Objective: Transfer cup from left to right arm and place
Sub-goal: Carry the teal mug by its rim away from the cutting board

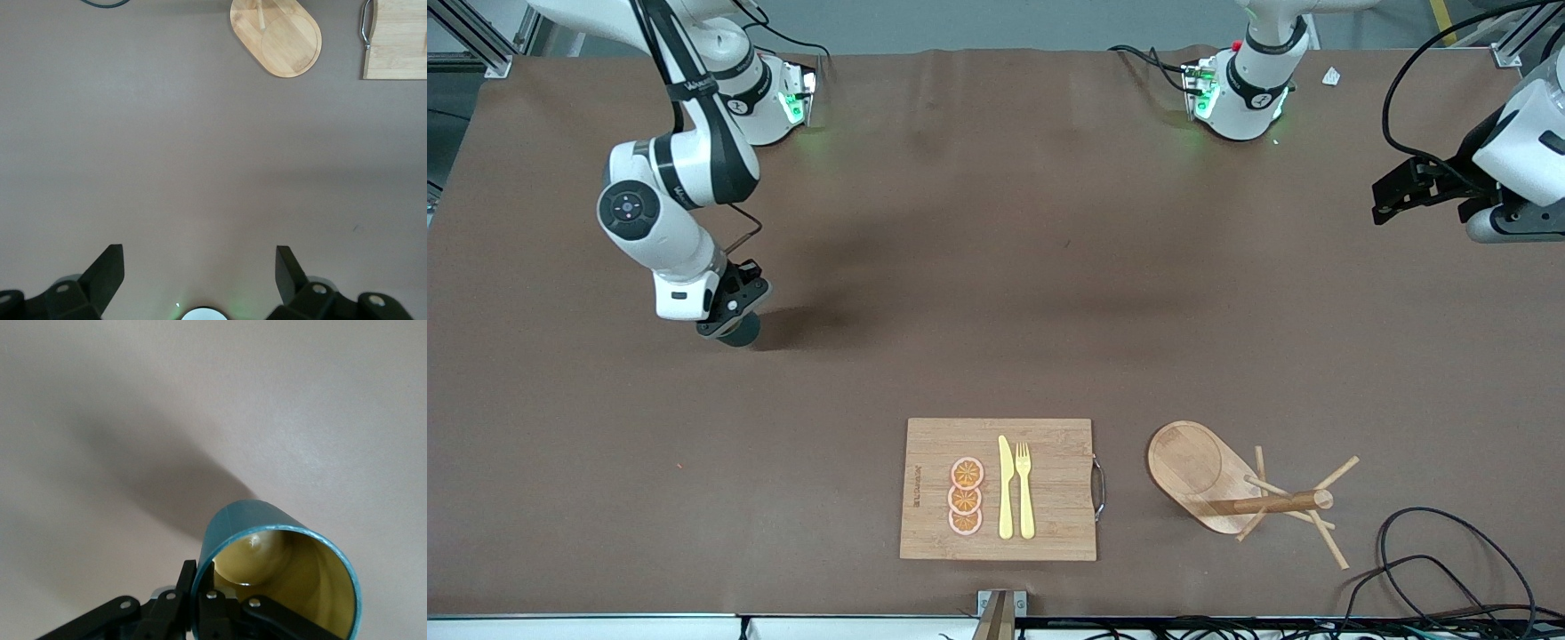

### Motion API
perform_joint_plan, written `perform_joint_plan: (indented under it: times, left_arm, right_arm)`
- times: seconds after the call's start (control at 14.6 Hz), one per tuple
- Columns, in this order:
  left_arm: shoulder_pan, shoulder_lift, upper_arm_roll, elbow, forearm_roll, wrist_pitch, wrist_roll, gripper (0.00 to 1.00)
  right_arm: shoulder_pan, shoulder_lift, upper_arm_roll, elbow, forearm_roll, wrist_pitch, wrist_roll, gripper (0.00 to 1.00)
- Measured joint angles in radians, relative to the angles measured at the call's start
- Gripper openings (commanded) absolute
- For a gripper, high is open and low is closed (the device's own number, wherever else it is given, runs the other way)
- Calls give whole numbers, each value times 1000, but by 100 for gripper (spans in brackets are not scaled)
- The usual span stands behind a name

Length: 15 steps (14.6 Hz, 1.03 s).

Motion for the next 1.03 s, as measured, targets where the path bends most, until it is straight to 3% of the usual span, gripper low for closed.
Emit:
perform_joint_plan:
  times: [0.41, 1.03]
  left_arm:
    - [-1, 0, 0, 0, 0, -3, 0, 100]
    - [-3, 0, -2, 0, 0, -3, 0, 100]
  right_arm:
    - [-137, 17, -1, -4, 0, 9, -249, 0]
    - [-186, 99, 1, -26, 0, 163, -278, 0]
